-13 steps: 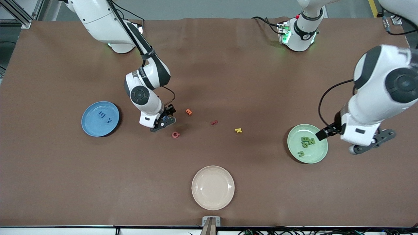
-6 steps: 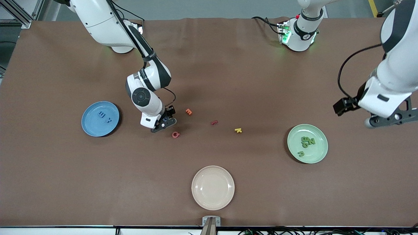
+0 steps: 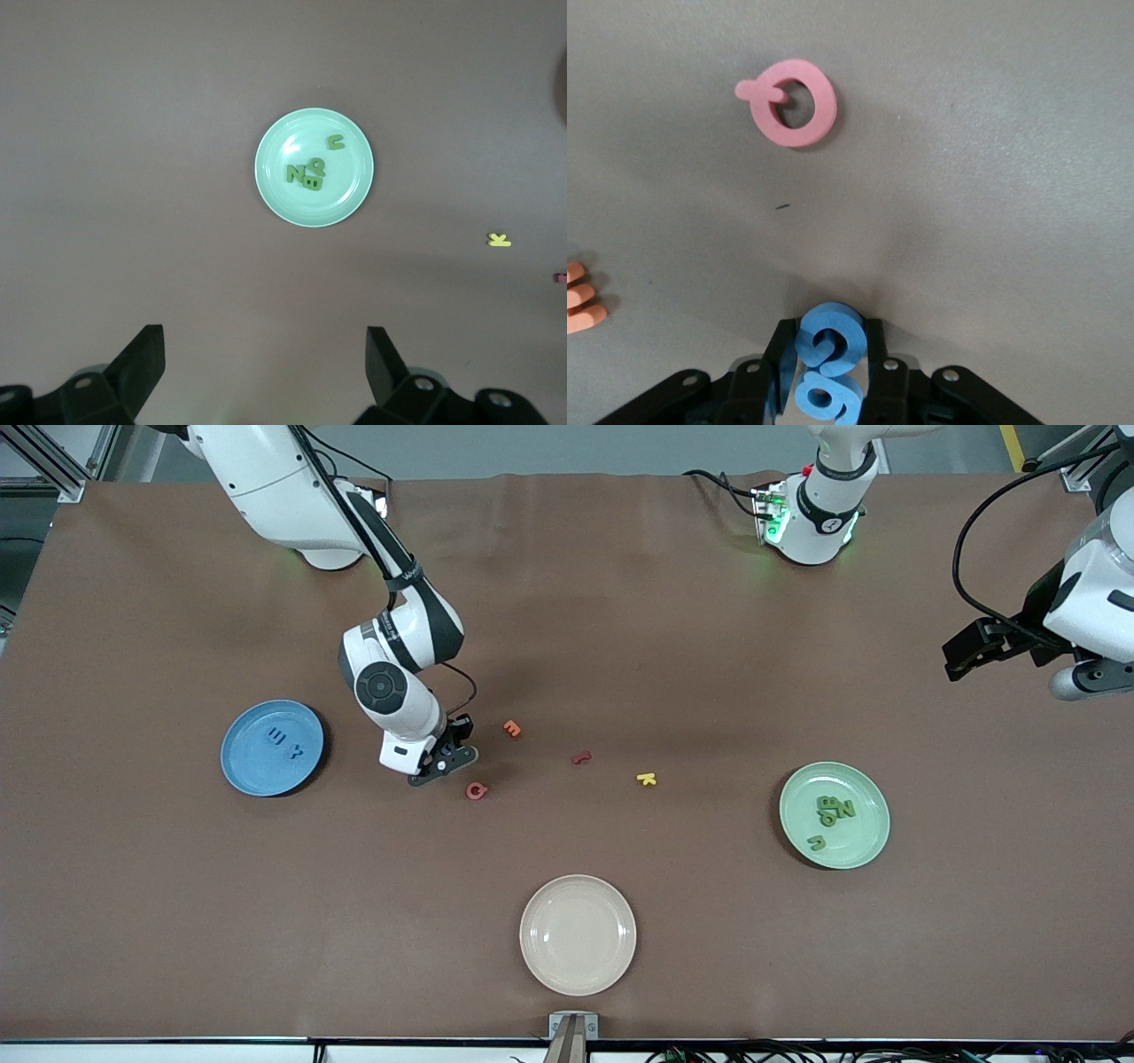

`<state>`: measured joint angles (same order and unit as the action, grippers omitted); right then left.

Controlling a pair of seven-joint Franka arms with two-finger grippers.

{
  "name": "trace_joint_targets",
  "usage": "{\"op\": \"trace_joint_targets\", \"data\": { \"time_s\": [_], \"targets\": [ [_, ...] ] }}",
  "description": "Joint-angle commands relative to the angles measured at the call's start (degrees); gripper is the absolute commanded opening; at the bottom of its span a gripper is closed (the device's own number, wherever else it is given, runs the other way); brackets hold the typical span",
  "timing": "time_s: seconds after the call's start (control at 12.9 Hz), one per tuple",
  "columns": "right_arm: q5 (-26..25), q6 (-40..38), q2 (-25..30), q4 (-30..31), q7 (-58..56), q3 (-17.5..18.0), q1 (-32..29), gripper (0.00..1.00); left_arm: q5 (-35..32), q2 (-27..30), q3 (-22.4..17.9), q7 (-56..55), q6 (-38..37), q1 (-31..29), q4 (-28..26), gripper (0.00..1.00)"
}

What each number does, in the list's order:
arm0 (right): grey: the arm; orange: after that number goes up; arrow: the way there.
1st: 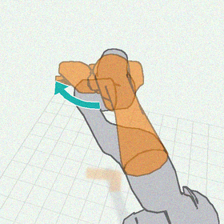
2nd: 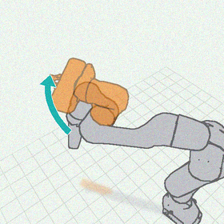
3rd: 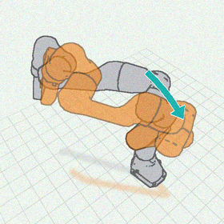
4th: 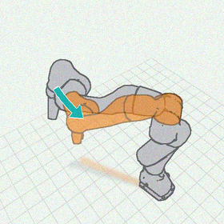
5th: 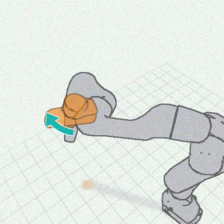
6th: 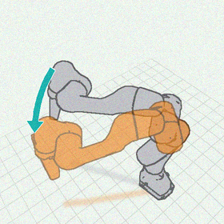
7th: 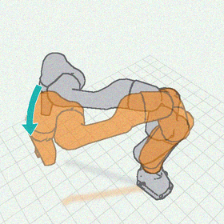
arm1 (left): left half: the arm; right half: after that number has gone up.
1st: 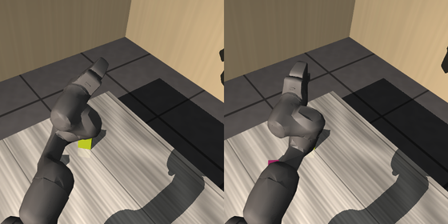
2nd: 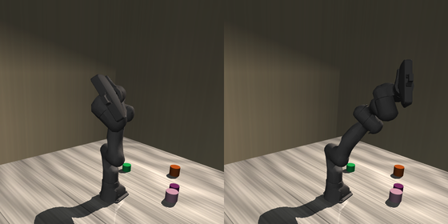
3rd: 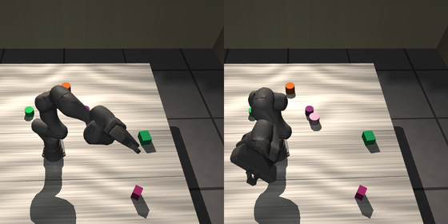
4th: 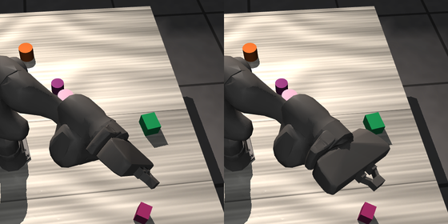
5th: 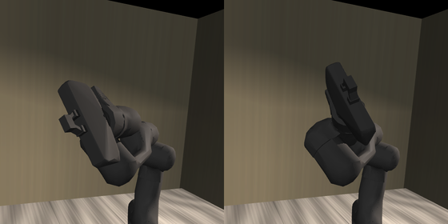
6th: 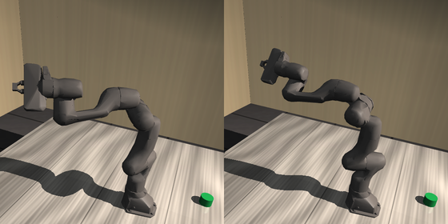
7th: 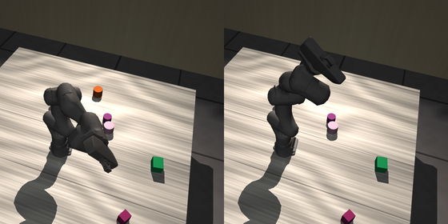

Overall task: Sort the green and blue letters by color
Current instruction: 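Grasp the blue 9 with the right gripper while the left gripper withdraws, then carry the blue 9 to the blue plate and release it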

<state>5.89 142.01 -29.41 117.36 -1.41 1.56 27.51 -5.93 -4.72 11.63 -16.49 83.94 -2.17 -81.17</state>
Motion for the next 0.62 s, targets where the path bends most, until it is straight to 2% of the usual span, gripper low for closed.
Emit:
{"op": "trace_joint_targets", "data": {
  "time_s": [0.0, 0.23, 0.54],
  "targets": [
    [1.0, -0.1, -0.9, -0.6, 0.3, -0.1, 0.1, 0.13, 1.1, 3.7, -1.0, 1.1, 0.0, 0.1, -3.9, 1.00],
    [1.0, -1.9, 0.5, -1.0, -0.1, -0.2, -1.3, 0.12, 1.5, 4.1, -0.6, 1.2, -0.9, 0.3, -3.8, 1.00],
    [0.4, -11.7, 5.5, -2.4, -2.0, -0.5, -7.2, 0.11, 3.6, 4.5, -0.2, 1.3, -1.4, 0.2, -4.0, 1.00]
  ]
}}
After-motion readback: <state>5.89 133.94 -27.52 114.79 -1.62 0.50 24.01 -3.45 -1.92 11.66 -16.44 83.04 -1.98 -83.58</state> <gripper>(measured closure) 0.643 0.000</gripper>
